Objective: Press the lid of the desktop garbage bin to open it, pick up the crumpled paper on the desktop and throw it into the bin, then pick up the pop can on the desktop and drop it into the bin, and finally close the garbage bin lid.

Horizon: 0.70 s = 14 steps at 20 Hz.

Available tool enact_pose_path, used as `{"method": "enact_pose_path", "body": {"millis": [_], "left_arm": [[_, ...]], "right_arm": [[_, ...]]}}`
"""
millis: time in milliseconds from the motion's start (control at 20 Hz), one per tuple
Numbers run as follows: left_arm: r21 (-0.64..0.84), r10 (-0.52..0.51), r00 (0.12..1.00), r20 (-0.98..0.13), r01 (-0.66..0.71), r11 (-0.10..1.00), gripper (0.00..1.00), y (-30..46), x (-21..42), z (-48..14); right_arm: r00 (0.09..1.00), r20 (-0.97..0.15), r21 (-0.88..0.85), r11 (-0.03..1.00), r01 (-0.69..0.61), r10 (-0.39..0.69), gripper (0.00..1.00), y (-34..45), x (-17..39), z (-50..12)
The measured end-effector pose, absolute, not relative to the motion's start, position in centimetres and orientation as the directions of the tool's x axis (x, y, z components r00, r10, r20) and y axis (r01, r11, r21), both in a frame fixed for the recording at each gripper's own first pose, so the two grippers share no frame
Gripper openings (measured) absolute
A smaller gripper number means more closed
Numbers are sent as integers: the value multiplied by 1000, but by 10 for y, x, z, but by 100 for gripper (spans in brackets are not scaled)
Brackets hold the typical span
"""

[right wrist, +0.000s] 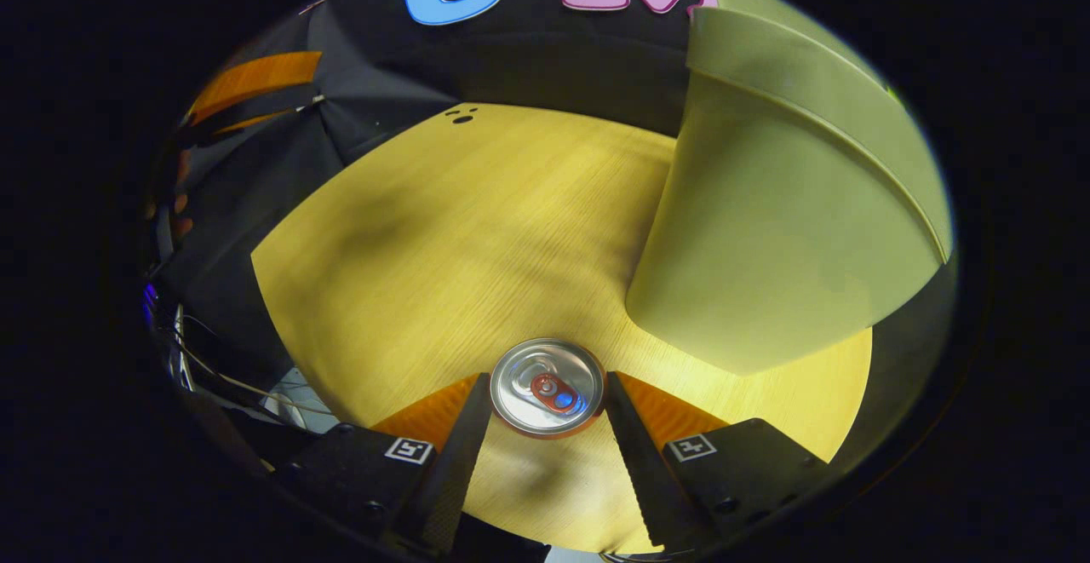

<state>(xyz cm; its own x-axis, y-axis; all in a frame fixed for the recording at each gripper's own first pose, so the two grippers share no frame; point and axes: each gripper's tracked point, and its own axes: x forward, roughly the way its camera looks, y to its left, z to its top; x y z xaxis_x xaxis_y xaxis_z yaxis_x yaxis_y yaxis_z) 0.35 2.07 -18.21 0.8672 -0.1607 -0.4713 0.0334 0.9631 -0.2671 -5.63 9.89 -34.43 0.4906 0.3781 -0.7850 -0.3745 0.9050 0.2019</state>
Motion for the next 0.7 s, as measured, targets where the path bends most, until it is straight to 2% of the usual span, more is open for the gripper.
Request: {"method": "enact_pose_path", "body": {"millis": [700], "left_arm": [[-310, -205, 861, -464, 59, 949, 96, 9, 12, -193]], "right_arm": [[705, -593, 248, 921, -300, 389, 83, 61, -23, -162]]}}
